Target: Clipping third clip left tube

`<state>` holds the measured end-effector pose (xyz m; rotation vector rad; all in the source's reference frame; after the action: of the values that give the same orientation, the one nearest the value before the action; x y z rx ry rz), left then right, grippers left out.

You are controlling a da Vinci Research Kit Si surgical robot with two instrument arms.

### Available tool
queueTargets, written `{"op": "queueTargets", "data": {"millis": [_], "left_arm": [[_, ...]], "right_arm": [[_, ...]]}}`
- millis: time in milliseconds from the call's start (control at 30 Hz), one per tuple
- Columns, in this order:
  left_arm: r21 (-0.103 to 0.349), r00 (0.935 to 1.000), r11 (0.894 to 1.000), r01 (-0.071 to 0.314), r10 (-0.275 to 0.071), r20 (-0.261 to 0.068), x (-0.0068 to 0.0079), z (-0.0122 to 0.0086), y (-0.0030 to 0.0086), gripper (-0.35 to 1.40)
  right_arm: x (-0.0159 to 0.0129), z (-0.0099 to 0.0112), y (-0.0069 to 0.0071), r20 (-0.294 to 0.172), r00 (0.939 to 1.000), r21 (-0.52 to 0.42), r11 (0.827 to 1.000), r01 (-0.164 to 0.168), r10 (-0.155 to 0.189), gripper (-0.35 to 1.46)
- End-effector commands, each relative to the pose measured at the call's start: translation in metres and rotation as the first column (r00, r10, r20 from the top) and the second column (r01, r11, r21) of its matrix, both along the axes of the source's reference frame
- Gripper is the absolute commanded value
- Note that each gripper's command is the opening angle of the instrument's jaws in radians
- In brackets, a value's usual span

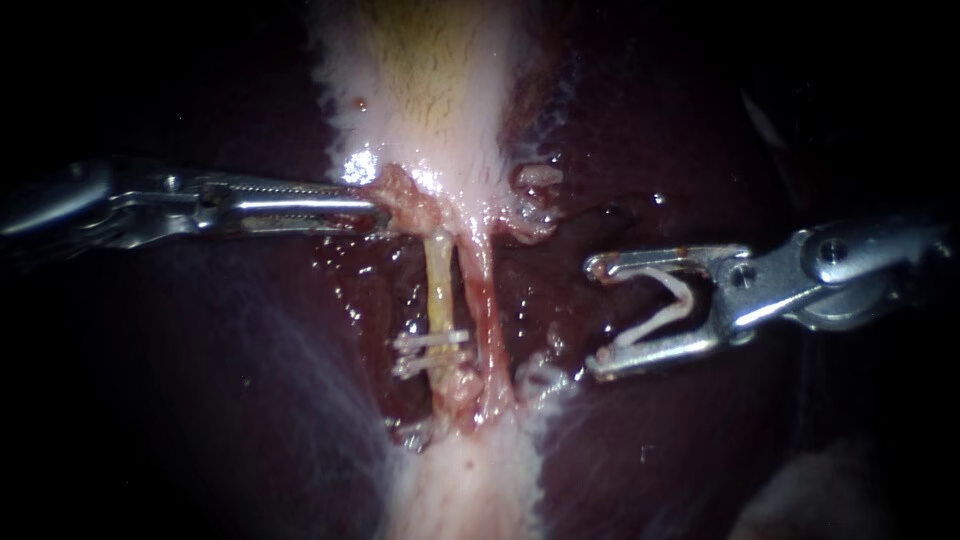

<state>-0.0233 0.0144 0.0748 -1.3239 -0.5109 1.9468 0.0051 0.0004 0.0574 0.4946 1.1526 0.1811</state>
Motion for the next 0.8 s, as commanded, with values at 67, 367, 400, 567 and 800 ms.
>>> {"op": "queueTargets", "data": {"millis": [67, 367, 400, 567, 800], "left_arm": [[0.003, 1.0, 1.0, -0.002, 0.002, 0.002, 0.0004, -0.0006, 0.0002, -0.35], [0.004, 0.9995, 1.0, 0.028, -0.028, 0.011, 0.0049, -0.0079, 0.0023, -0.35], [0.001, 0.9995, 1.0, 0.029, -0.029, 0.013, 0.0053, -0.0086, 0.0024, -0.35], [-0.007, 0.9991, 0.999, 0.036, -0.036, 0.023, 0.0061, -0.0103, 0.0028, -0.35], [-0.008, 0.9991, 0.999, 0.037, -0.037, 0.022, 0.0061, -0.0104, 0.0025, -0.35]], "right_arm": [[0.0, 0.0, 0.0, 0.0, 1.0, 0.0, 1.0, 0.0, 0.0, 0.5], [-0.0001, 0.0, 0.0, 0.0, 1.0, 0.0, 1.0, 0.0, 0.0, 0.5], [-0.0001, 0.0, 0.0, 0.0, 1.0, 0.0, 1.0, 0.0, 0.0, 0.5], [0.0, 0.0, 0.0, 0.0, 1.0, 0.0, 1.0, 0.0, 0.0, 0.5], [0.0027, 0.0002, 0.0003, -0.002, 1.0, 0.089, 0.996, 0.005, -0.005, 0.5]]}}
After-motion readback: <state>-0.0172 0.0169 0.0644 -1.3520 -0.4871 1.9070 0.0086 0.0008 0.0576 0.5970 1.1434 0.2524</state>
